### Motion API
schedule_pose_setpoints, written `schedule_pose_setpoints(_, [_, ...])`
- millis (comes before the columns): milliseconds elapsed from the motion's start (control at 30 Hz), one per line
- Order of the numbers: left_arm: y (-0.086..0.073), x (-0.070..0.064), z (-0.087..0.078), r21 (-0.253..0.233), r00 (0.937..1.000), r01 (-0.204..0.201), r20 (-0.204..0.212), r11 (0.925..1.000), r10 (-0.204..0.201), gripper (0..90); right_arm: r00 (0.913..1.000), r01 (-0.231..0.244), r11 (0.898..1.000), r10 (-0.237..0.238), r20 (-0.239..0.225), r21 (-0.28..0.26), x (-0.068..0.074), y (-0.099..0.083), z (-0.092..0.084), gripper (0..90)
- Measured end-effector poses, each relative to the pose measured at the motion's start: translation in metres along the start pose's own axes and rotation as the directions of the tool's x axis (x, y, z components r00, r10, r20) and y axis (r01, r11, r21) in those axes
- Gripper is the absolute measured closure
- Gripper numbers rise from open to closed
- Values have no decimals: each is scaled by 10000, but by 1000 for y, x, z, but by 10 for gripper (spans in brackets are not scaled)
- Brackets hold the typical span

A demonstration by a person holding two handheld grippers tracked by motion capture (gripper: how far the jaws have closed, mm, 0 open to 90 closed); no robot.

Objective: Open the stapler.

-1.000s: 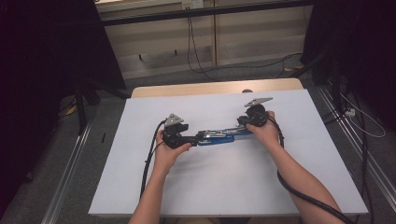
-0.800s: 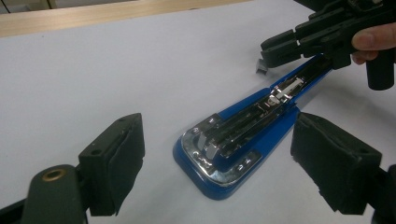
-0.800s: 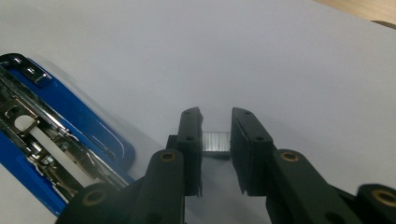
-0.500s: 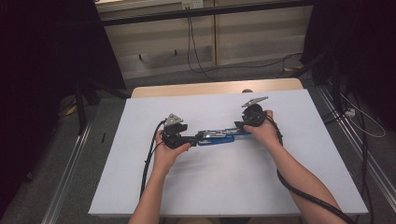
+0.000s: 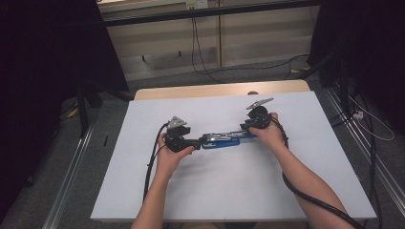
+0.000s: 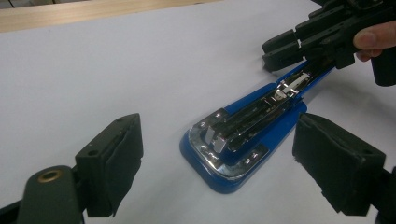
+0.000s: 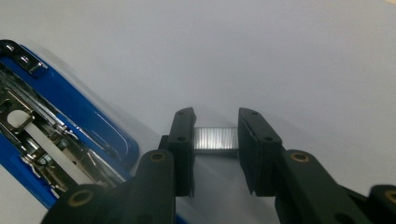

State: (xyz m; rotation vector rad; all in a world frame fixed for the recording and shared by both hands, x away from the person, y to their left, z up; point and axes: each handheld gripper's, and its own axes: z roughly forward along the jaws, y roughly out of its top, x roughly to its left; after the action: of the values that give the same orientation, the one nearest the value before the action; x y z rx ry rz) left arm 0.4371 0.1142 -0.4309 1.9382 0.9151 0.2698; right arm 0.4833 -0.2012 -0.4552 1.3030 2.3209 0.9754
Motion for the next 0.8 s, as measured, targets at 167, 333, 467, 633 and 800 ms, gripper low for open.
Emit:
schedule_pose_setpoints(167, [0, 0, 0, -20, 10000, -69, -59, 10000, 69, 151, 9999, -117, 9998, 118, 53, -162, -2, 1, -4, 680])
schedule_pose_setpoints(333, [0, 1, -1, -8, 10000, -35, -61, 10000, 35, 147, 9997, -253, 9988, 252, -42, -430, -4, 4, -9, 680])
schedule_pose_setpoints(467, [0, 1, -2, -12, 10000, 2, -38, 10000, -2, 144, 9999, -126, 9984, 122, -78, -558, -3, 8, -16, 680])
schedule_pose_setpoints(633, [0, 2, -4, 53, 10000, -6, -60, 10000, 6, 144, 9999, 104, 9974, -112, -107, -715, -1, 16, -29, 680])
schedule_pose_setpoints(800, [1, 2, -6, 93, 9999, -66, -143, 9999, 68, 140, 9984, 422, 9948, -455, -338, -925, 7, 17, -50, 680])
